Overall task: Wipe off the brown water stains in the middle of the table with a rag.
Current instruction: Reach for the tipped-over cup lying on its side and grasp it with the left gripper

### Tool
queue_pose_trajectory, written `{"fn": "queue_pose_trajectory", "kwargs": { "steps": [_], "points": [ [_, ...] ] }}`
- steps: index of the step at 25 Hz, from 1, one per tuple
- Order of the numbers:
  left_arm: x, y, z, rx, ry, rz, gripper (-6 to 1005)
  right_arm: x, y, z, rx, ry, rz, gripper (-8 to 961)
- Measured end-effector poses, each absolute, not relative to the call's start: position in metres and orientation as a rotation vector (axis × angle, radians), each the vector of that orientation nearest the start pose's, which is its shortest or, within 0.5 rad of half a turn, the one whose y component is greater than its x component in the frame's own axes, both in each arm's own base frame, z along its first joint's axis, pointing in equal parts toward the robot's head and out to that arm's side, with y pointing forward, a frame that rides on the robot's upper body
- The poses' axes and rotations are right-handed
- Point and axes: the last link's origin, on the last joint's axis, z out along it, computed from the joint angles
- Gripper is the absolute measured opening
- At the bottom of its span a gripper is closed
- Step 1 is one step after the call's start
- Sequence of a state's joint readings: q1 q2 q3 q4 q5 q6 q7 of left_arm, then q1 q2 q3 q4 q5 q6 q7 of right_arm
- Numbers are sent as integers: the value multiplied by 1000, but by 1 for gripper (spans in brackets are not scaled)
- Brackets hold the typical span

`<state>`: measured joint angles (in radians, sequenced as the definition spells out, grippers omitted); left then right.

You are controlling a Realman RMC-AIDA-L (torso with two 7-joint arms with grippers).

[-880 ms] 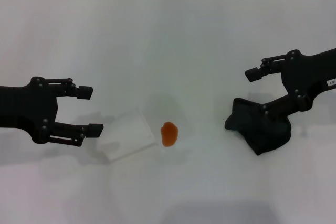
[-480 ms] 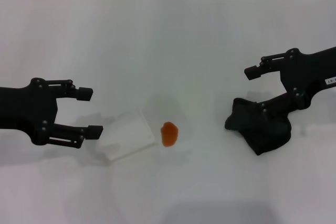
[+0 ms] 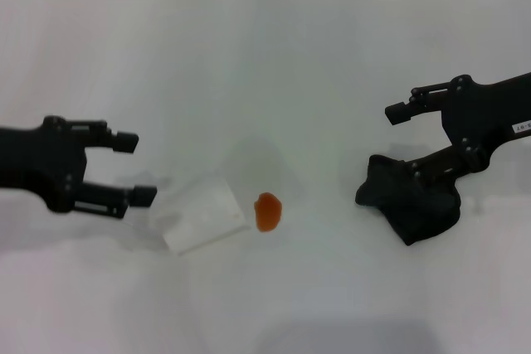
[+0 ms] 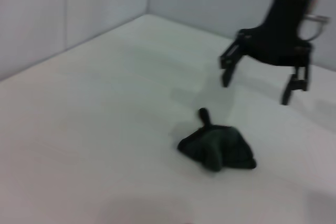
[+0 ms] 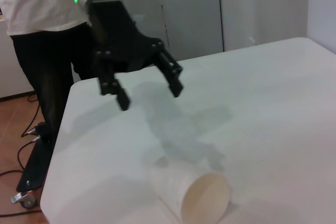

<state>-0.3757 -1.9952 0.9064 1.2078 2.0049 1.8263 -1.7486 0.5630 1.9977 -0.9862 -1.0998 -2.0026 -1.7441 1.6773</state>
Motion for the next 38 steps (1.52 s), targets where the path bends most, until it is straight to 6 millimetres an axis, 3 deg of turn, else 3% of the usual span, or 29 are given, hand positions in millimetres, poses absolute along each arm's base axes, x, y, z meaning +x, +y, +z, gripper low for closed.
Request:
{"fn": "queue_pose_trajectory", "kwargs": {
  "steps": [6,10,18,22,26,31,38],
  "points": [
    [-221,326,75,-2930,-760,-135,847,194,340,49,-3017,242,348,869],
    [-209,340,68,-2926,-880,122,842,195,339,48,-3015,219,349,869],
    [-181,357,56,-2912,-822,489,833,194,340,48,-3013,164,350,869],
    [-168,367,48,-2915,-763,540,828,194,339,45,-3016,140,358,869],
    [-160,369,28,-2934,-692,599,823,195,338,45,-3015,141,373,869],
    [-163,366,4,-2976,-677,692,817,194,337,45,-3017,135,372,869],
    [-164,367,-8,-2976,-655,700,809,192,338,45,-3018,127,371,869]
  ]
}}
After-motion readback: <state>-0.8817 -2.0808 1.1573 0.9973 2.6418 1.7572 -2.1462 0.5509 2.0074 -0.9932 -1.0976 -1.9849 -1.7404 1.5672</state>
